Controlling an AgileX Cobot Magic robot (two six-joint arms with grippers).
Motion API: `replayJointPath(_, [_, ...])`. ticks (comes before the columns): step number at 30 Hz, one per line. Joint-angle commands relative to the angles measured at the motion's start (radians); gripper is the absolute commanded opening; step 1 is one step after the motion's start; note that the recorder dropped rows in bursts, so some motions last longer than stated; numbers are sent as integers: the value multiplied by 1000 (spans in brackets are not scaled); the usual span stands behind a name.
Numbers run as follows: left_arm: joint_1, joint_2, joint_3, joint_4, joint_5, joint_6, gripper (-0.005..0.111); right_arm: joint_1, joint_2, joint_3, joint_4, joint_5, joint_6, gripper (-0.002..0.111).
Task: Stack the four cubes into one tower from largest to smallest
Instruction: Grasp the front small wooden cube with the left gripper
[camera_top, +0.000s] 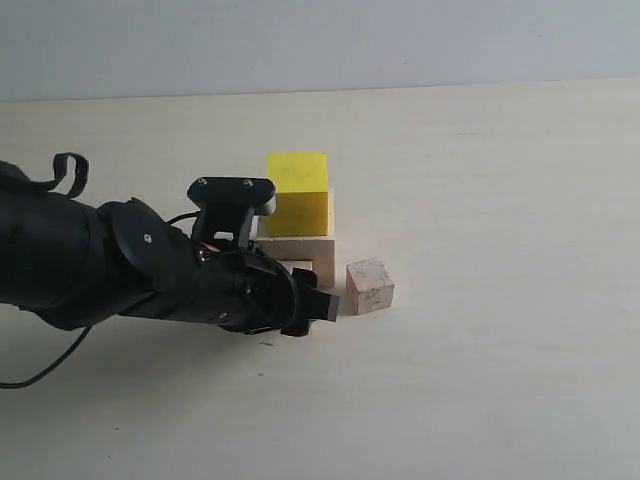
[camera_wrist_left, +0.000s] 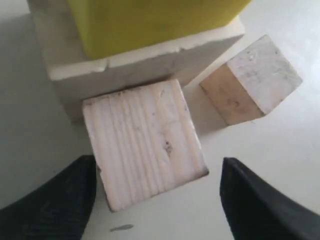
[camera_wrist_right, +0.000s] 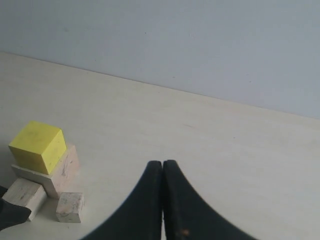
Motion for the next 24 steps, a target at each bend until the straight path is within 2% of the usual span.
replayJointPath(1, [-7, 20, -32, 5, 0, -3, 68, 2, -8, 6, -16, -8, 1, 0])
replayJointPath(10, [-7, 62, -37, 5, -23, -3, 64, 2, -8, 6, -16, -8, 1, 0])
replayJointPath(13, [-7, 62, -37, 5, -39, -3, 57, 2, -8, 6, -16, -8, 1, 0])
replayJointPath(20, [-7, 62, -37, 5, -26, -3, 32, 2, -8, 6, -16, -8, 1, 0])
replayJointPath(24, [-7, 62, -37, 5, 18, -3, 28, 2, -12, 6, -16, -8, 1, 0])
